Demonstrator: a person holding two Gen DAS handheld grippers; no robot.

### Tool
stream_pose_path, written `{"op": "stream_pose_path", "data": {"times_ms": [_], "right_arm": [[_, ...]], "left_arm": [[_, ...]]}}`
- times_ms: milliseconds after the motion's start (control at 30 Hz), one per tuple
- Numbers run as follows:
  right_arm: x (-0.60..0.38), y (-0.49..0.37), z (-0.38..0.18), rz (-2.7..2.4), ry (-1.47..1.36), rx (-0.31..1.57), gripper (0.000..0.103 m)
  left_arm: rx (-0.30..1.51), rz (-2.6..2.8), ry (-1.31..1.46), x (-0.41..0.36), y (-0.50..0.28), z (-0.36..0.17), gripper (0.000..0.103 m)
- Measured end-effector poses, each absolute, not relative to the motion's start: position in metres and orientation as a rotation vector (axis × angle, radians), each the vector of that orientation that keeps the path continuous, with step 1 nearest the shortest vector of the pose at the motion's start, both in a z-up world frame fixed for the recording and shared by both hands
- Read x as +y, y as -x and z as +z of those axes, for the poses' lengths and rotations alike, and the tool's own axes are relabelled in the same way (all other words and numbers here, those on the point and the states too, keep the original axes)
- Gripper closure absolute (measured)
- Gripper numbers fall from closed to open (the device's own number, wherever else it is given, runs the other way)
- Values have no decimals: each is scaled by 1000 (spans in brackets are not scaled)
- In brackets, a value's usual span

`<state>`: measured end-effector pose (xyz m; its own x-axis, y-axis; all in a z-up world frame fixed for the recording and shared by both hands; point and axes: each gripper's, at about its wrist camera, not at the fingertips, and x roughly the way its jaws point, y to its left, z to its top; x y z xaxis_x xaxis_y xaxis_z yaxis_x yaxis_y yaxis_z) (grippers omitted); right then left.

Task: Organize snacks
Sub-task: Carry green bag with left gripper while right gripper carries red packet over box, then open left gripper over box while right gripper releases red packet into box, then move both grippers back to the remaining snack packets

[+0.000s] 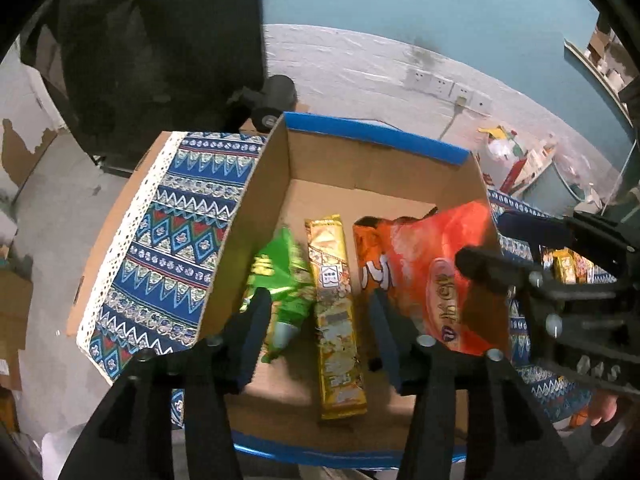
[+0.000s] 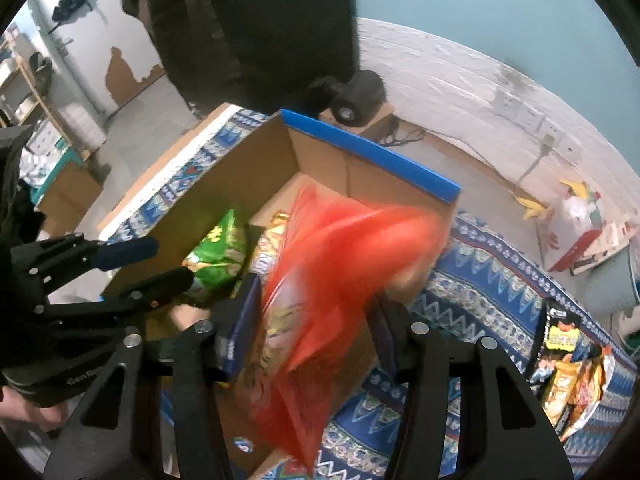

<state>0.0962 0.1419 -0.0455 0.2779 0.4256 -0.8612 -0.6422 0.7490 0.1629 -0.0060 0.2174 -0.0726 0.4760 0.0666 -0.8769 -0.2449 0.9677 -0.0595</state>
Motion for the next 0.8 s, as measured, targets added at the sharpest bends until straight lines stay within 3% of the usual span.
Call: {"op": "stream_pose_path", "data": {"times_ms": [33, 67, 400, 533, 800], "right_arm": [[143, -96, -44, 732, 234, 1066, 33], [143, -95, -43, 731, 233, 1057, 30], [117, -97, -30, 642, 207, 1028, 26], [102, -97, -26, 608, 195, 1033, 24], [65, -93, -25, 533, 202, 1037, 23]], "left_arm": [[1053, 195, 189, 218, 7, -71, 49], [1047, 195, 191, 218, 7, -70, 49], [1042, 162, 162, 202, 2, -66, 47], [1027, 146, 145, 189, 2, -61, 39], [1016, 89, 122, 160, 0, -54, 36]]}}
